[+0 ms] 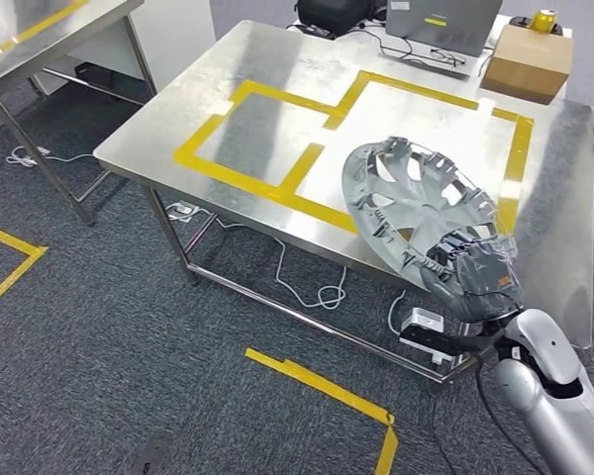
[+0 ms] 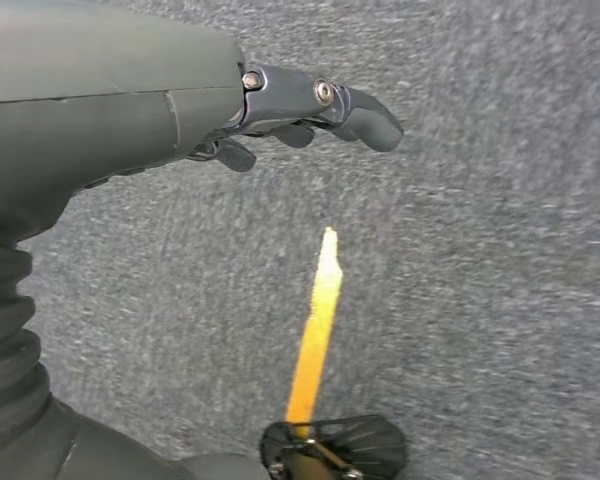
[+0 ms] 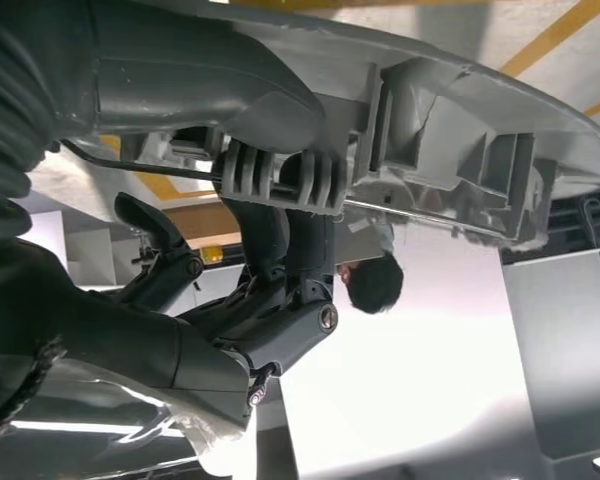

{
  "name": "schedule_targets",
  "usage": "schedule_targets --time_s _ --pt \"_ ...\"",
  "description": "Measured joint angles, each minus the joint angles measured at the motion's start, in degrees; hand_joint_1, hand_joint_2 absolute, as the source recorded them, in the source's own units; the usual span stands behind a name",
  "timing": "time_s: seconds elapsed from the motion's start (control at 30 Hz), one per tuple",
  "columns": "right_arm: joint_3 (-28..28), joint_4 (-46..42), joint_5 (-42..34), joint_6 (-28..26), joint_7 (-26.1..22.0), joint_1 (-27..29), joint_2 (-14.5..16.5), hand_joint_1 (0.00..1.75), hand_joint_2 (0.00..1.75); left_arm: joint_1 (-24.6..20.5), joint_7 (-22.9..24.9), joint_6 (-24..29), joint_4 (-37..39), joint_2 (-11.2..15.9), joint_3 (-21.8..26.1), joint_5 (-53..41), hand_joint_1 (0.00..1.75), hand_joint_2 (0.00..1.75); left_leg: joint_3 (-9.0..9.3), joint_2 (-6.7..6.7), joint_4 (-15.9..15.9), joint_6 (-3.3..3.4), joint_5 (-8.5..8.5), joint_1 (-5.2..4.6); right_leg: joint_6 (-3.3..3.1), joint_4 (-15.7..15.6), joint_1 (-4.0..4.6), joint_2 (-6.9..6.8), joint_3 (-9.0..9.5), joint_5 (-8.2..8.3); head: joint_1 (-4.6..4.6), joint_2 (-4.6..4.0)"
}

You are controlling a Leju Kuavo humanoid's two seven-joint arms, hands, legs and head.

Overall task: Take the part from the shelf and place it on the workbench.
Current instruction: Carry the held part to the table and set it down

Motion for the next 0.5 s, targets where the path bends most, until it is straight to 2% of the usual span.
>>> schedule_targets --time_s 0.03,0.07,0.17,0.23,0.27,0.33,0.37,0.4,0.43,0.5 --pt "0.0 0.1 0.0 -0.1 0.0 0.0 0.0 1.75 1.75 -0.1 0.0 0.0 0.0 0.0 0.0 0.0 0.0 1.75 0.36 -0.04 0.1 -0.27 -0.43 -0.07 -0.15 -3.0 0.11 -0.05 1.45 1.02 -0.02 0.0" --pt "0.0 0.1 0.1 -0.1 0.0 -0.1 0.0 1.75 1.75 -0.1 0.0 0.0 0.0 0.0 0.0 0.0 0.0 1.75 0.47 -0.06 0.1 -0.53 -0.7 -0.13 -0.4 -4.7 0.25 -0.05 2.42 0.95 -0.08 0.0" --pt "0.0 0.2 0.3 -0.4 0.2 0.0 0.0 1.75 1.75 -0.2 0.0 0.0 0.0 0.0 0.0 0.0 0.0 1.75 0.57 0.03 0.1 -1.24 -1.22 -0.14 -1.33 -6.1 0.25 0.18 3.53 -0.52 -0.12 0.01" --pt "-0.1 0.3 0.4 -0.5 0.4 0.1 0.0 1.75 1.75 -0.4 0.0 0.0 0.0 0.0 0.0 0.0 0.0 1.75 -0.32 0.12 2.6 -1.97 -2.45 -0.06 -2.03 -6.4 -0.04 0.12 4.3 -1.0 -0.27 0.01" --pt "-0.1 0.3 0.4 -0.6 0.6 0.1 0.0 1.75 1.75 -0.4 0.0 0.0 0.0 0.1 -0.1 0.0 0.0 1.75 -1.81 0.14 5.5 -2.33 -3.58 0.08 -2.35 -6.4 -0.16 0.04 4.73 -1.3 -0.35 0.01" --pt "-0.1 0.6 0.4 -0.6 0.6 0.4 0.0 1.75 1.75 -0.3 0.0 0.0 0.0 0.1 -0.1 -0.1 0.0 1.75 -6.38 0.16 13.2 -2.85 -5.96 0.4 -2.65 -6.5 -0.17 -0.03 5.45 -1.96 -0.44 0.01" --pt "-0.1 0.8 0.4 -0.6 0.6 0.7 0.0 1.75 1.75 -0.2 0.0 0.0 0.0 0.1 -0.1 -0.1 0.0 1.75 -8.4 0.17 16.0 -2.98 -6.21 0.53 -2.65 -6.5 -0.18 0.01 5.89 -2.33 -0.45 0.01" --pt "-0.1 0.9 0.4 -0.6 0.6 0.8 0.0 1.75 1.75 -0.1 0.0 0.0 0.0 0.1 -0.1 -0.1 0.0 1.75 -9.6 0.17 16.9 -3.03 -5.21 0.62 -2.58 -6.4 -0.19 0.06 6.44 -2.75 -0.45 0.01" --pt "-0.1 1.1 0.4 -0.6 0.6 1.0 0.0 1.75 1.75 -0.1 0.0 0.0 0.0 0.1 -0.1 -0.1 0.0 1.75 -9.83 0.17 15.7 -2.99 -3.0 0.67 -2.47 -6.4 -0.2 0.12 7.11 -3.2 -0.47 0.01" --pt "-0.1 1.6 0.3 -0.6 0.6 1.0 0.1 1.75 1.75 0.0 0.0 0.0 0.0 0.2 -0.2 -0.2 0.0 1.75 -8.07 0.16 9.2 -2.62 2.67 0.65 -2.09 -6.5 -0.21 0.19 8.42 -4.21 -0.45 0.01"
